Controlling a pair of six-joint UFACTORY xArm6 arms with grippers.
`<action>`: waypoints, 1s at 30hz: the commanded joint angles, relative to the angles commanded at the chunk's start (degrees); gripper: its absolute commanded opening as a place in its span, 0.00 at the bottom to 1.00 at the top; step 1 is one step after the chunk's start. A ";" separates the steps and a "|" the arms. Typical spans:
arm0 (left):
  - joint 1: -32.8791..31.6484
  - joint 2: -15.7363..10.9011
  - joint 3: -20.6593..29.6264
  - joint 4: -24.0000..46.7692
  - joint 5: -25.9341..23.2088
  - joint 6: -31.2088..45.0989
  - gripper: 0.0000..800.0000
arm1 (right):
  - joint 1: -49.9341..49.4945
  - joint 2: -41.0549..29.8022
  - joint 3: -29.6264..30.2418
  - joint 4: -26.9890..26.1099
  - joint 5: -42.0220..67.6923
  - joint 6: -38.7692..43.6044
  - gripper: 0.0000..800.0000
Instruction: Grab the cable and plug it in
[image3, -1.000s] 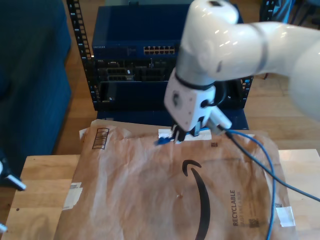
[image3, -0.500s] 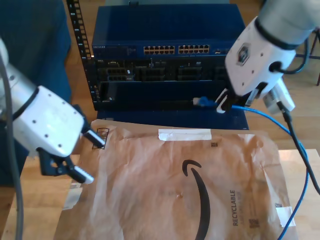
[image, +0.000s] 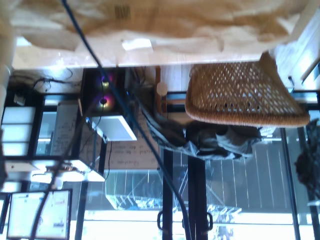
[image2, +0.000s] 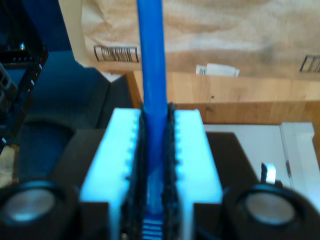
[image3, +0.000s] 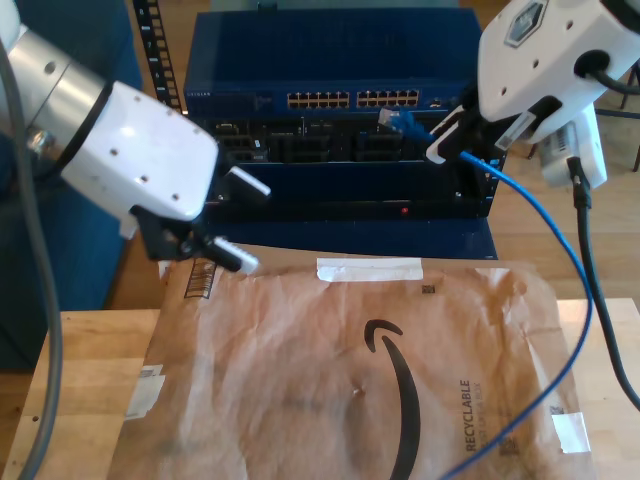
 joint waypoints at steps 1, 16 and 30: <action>-0.88 0.35 -0.79 -0.35 0.00 -0.70 1.00 | 0.00 -0.35 0.00 0.53 0.00 0.26 0.00; -3.08 3.96 -9.14 -7.38 1.49 -1.58 1.00 | -0.09 -6.86 3.60 1.93 -0.35 2.11 0.00; -6.51 3.96 -11.08 -12.48 4.31 -6.77 1.00 | 0.35 -6.68 5.80 2.11 -2.64 2.11 0.00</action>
